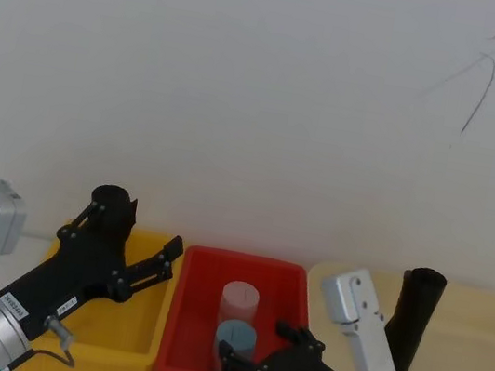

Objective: Pick up the garbage bag with the one hand and transfer it to the other hand.

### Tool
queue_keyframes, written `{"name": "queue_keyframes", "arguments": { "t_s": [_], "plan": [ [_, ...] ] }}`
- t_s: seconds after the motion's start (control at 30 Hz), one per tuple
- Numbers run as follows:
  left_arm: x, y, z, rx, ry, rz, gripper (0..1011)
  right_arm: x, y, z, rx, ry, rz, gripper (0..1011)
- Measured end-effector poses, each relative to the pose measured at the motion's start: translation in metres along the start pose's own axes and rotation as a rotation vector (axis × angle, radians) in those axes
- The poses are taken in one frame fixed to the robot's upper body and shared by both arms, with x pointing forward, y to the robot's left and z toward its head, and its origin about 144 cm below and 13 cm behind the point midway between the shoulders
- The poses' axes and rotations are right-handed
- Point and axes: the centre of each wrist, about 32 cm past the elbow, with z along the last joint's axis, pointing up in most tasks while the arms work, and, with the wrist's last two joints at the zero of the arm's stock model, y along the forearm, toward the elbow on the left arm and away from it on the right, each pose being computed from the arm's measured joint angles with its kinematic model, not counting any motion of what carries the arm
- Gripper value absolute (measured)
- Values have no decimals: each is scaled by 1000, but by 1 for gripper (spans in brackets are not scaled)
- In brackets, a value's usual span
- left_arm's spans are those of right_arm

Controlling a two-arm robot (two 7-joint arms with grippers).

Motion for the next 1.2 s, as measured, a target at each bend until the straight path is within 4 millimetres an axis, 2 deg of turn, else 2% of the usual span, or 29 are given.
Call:
{"name": "queue_keyframes", "arguments": {
  "t_s": [0.47,1.2],
  "plan": [
    [0,0,0,0,0,0,1001,-7,22,-1,-41,14,-59,1000],
    [0,0,0,0,0,0,1002,-11,43,-1,-85,12,-96,1000]
  ]
}}
